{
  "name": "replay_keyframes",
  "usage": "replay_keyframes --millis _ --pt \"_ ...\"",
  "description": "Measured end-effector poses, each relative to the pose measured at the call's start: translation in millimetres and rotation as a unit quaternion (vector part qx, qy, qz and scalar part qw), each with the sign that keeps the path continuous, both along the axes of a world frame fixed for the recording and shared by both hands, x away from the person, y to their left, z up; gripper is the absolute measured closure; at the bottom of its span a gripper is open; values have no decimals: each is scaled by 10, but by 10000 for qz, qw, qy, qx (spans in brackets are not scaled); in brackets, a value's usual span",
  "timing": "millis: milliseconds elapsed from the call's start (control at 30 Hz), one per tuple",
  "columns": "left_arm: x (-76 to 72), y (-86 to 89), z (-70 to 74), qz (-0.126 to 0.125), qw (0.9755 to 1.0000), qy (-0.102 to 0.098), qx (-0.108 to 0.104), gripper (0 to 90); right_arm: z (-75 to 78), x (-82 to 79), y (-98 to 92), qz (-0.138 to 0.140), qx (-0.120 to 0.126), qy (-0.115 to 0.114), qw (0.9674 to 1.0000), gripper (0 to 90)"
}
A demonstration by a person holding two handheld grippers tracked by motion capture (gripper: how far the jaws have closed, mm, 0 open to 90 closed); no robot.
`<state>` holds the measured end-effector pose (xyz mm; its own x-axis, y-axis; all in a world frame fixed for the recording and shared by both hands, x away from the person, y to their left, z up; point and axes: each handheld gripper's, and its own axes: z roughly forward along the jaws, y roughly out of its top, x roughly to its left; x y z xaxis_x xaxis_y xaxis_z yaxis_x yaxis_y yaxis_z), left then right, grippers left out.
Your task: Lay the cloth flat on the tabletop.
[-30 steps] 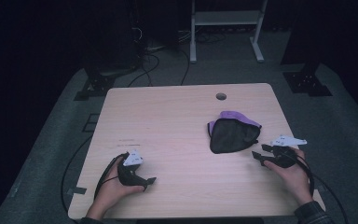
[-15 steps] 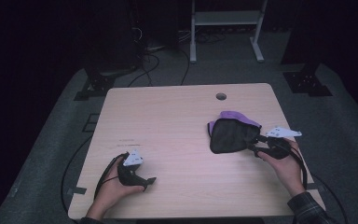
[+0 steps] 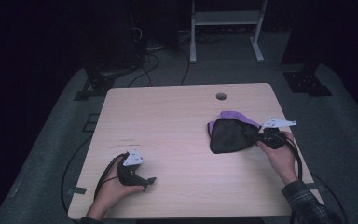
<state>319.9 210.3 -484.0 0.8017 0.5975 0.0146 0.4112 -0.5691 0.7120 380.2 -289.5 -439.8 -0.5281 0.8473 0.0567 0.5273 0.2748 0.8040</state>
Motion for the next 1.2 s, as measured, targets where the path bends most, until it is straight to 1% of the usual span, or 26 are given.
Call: replay_keyframes --millis 133,200,233,267,300,333,433,500,600,767,800,833,967,1167,1200 --pt "0 0 0 1 10000 0 1 0 100 -20 4 93 232 -89 9996 822" --pt "1 0 0 2 10000 1 0 0 144 -25 28 184 294 -90 9994 822" --pt "1 0 0 4 10000 2 1 0 170 -22 38 244 401 -67 9989 822" --pt "1 0 0 4 10000 2 1 0 170 -22 38 244 401 -67 9989 822" --pt "1 0 0 5 10000 1 3 0 199 -18 50 292 479 -81 9984 823" --pt "1 0 0 6 10000 2 3 0 278 -20 88 402 590 -161 9973 825" --pt "1 0 1 5 10000 2 4 0 336 -27 129 486 643 -222 9965 825" --pt "1 0 1 6 10000 2 3 0 429 -49 210 649 708 -341 9948 826" --pt "0 -3 -1 17 10000 3 -17 0 482 -68 288 790 731 -384 9934 826" --pt "1 -2 0 15 10000 -3 -12 0 582 -97 436 1060 841 -484 9896 826" --pt "1 -2 0 15 10000 -3 -12 0 582 -97 436 1060 841 -484 9896 826" --pt "-1 -2 1 15 10000 11 -12 0 631 -115 495 1156 887 -512 9880 826" --pt "-1 -2 1 15 10000 11 -12 0 730 -152 623 1368 942 -592 9843 826" --pt "0 -2 1 14 10000 9 -7 0 827 -194 856 1723 1045 -664 9772 826" --pt "0 -2 1 14 10000 9 -7 0 827 -194 856 1723 1045 -664 9772 826"
